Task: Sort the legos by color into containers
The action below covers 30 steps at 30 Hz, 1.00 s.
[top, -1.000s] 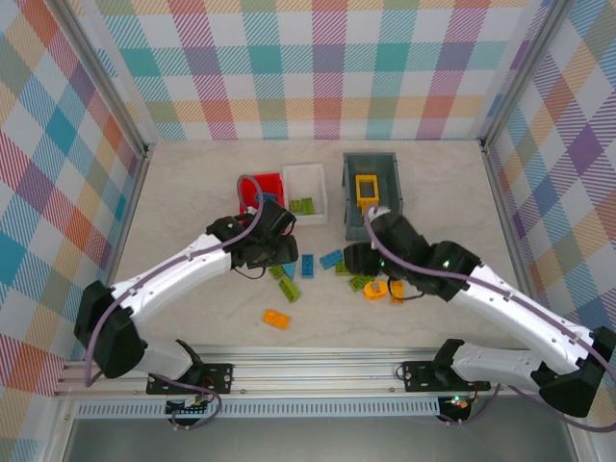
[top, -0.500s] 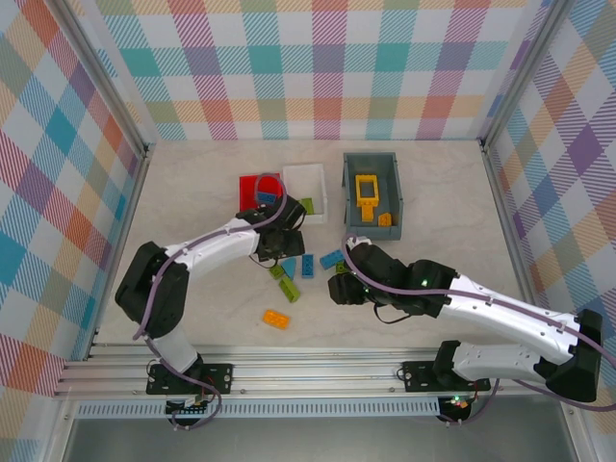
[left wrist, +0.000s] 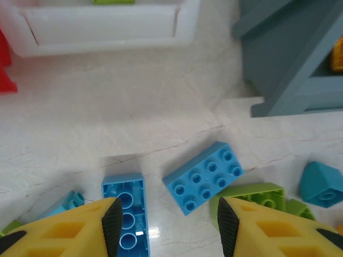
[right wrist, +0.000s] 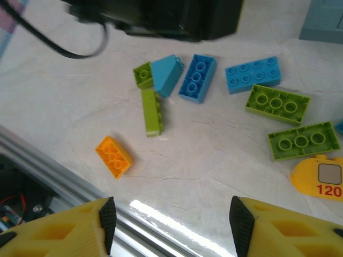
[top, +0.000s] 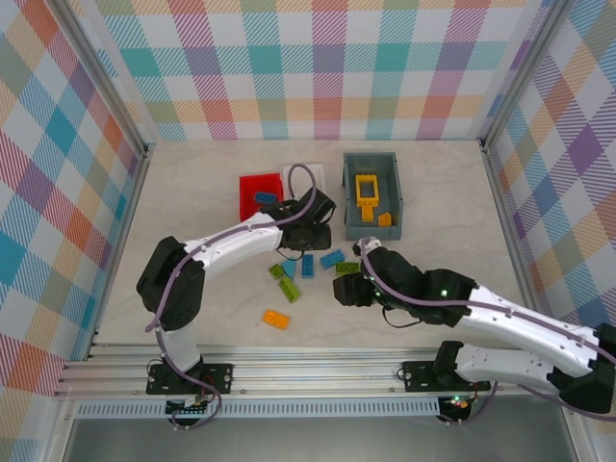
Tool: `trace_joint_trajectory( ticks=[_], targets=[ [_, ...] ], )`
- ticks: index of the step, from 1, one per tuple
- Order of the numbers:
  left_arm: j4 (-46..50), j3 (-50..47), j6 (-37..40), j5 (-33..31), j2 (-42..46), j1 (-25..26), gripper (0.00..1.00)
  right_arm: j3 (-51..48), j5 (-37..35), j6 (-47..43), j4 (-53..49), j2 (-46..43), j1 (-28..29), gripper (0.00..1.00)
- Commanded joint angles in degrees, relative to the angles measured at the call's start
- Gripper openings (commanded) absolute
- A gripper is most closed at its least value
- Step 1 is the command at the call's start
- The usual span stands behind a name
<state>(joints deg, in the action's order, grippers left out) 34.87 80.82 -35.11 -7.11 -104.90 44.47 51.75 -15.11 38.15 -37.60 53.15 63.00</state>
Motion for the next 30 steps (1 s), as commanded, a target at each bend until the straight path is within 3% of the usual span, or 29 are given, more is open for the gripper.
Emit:
trace_joint_trajectory(
  ticks=[1,7,22,30],
  targets=[
    [3.98,-0.13,-0.47,0.27,-3.26,0.61,0.54,-1.28,3.42,-3.07,4.01,-4.24,0.28,0.65],
    [5.25,-1.01,-2.03,-1.62,-5.08,2.55,0.54,-1.65,1.84,-2.26,1.12,-7.77,0.27,0.66],
    [4.44,-3.34,-2.77,-2.72,-7.93,3.97,0.52,-1.16,1.00,-1.38,1.82,-5.38,0.30,0.65],
    [3.51,-3.82,-3.08,-3.29,-8.98,4.22,0.40,-1.34,0.91,-0.97,2.18,-4.85,0.29,0.65]
  ],
)
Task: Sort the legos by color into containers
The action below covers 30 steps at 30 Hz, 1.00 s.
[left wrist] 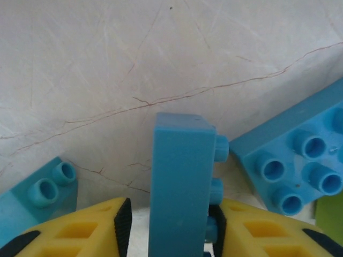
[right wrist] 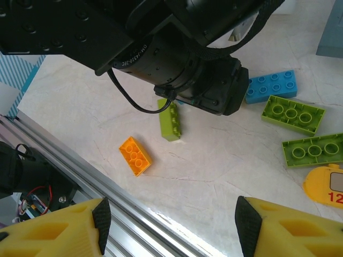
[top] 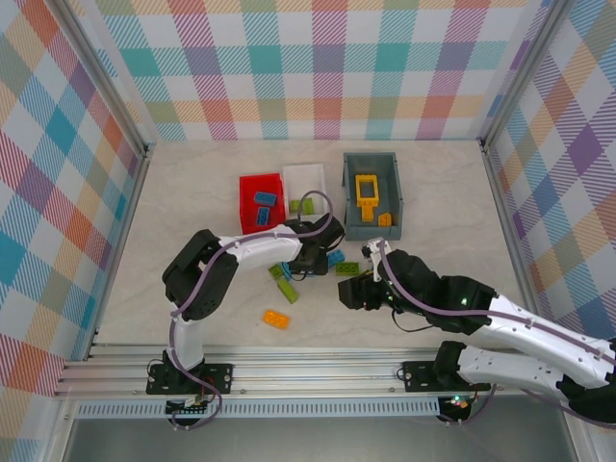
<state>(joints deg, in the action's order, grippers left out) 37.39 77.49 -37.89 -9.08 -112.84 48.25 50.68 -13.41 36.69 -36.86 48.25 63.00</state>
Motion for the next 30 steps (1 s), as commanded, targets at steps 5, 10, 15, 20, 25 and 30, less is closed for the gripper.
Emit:
trace_joint_trajectory(
  ticks=[5,10,15,20,25,30],
  targets=[
    [1.13,0.02,0.01,-2.65,0.17,0.74,0.28,-0.16,-1.05,0.50,1.13,-0.32,0.29,0.64],
    [4.93,2.61,0.34,-6.01,8.43,0.44,0.27,0.47,0.99,-1.76,2.49,1.85,0.33,0.62],
    [9.61,6.51,4.00,-4.89,13.86,-7.55,0.27,3.01,4.24,-5.22,7.84,7.69,0.28,0.61],
    [8.46,8.46,9.30,-0.31,14.17,-18.14,0.27,7.27,4.94,-7.77,13.89,16.36,0.28,0.62],
    [6.93,13.61,14.59,4.02,8.50,-25.12,0.27,11.10,5.65,-7.24,17.43,22.65,0.28,0.61],
    [4.89,17.39,16.16,9.70,2.07,-28.97,0.27,12.27,6.19,-6.39,17.51,24.79,0.30,0.61]
  ],
)
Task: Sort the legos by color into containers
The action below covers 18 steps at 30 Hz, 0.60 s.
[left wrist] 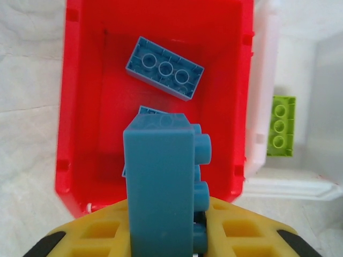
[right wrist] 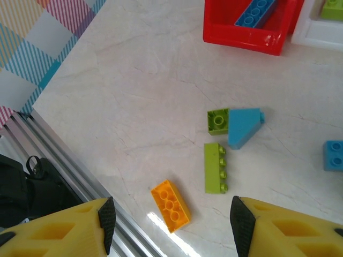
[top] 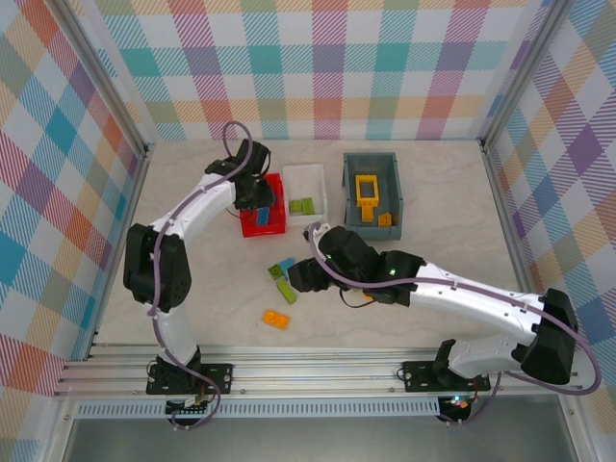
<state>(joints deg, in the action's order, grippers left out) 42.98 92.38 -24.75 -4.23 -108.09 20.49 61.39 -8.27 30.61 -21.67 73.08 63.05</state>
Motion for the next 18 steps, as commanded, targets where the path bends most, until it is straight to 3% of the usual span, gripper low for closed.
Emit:
trace_joint_trajectory(
  ticks=[1,10,14,18],
  targets=[
    [-0.92,3.24,3.33,5.94,-3.89,-1.56,0.27,1.48,0.94,-0.10,2.12,-0.04,0.24,0.61],
    [-5.34,0.87,2.57,12.24,-6.52,-3.26,0.35,1.97,0.71,0.23,1.55,1.13,0.28,0.61],
    [-5.06,-0.55,2.41,11.13,-4.99,-3.43,0.49,3.01,1.06,0.06,1.12,2.36,0.23,0.62],
    [-4.51,-1.49,2.34,9.85,-2.63,-3.62,0.53,3.35,0.96,0.32,0.75,2.86,0.23,0.61]
  ],
)
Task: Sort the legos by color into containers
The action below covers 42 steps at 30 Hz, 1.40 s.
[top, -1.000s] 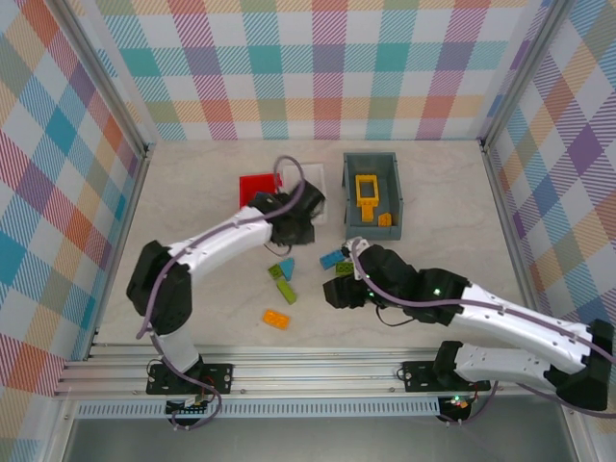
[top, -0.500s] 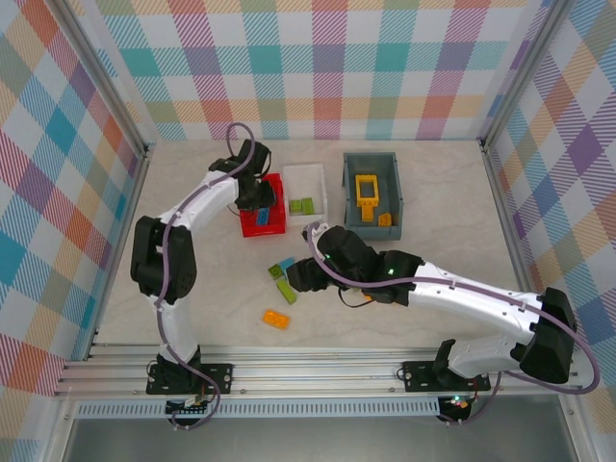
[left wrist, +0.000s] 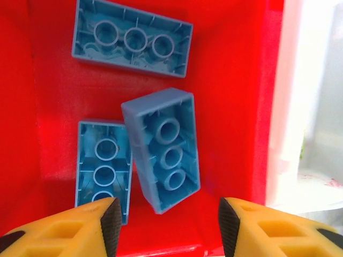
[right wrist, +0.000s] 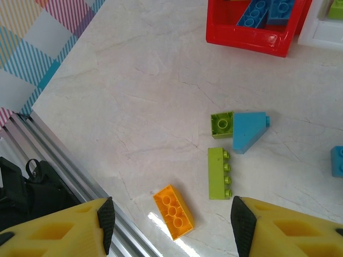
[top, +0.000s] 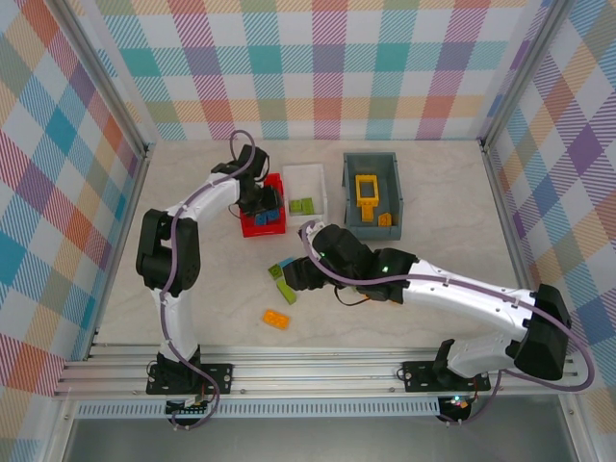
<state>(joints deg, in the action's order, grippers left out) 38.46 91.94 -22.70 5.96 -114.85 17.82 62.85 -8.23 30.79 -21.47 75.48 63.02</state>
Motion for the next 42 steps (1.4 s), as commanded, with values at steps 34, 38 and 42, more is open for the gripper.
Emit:
trace_joint_trajectory(
  ticks=[34,38,42],
  targets=[
    [34.93,-17.81,-24.72,9.14,76.95,0.46,0.50,17.74,0.74,-19.85,-16.32,38.16,9.65,0.74],
    [35.30,-17.06,-26.38,8.81,78.98,0.46,0.50,18.28,0.53,-19.89,-15.64,39.77,9.66,0.68],
    [35.15,-17.09,-26.87,8.72,79.34,0.46,0.50,19.24,-0.27,-19.12,-15.12,41.40,9.64,0.55]
  ],
)
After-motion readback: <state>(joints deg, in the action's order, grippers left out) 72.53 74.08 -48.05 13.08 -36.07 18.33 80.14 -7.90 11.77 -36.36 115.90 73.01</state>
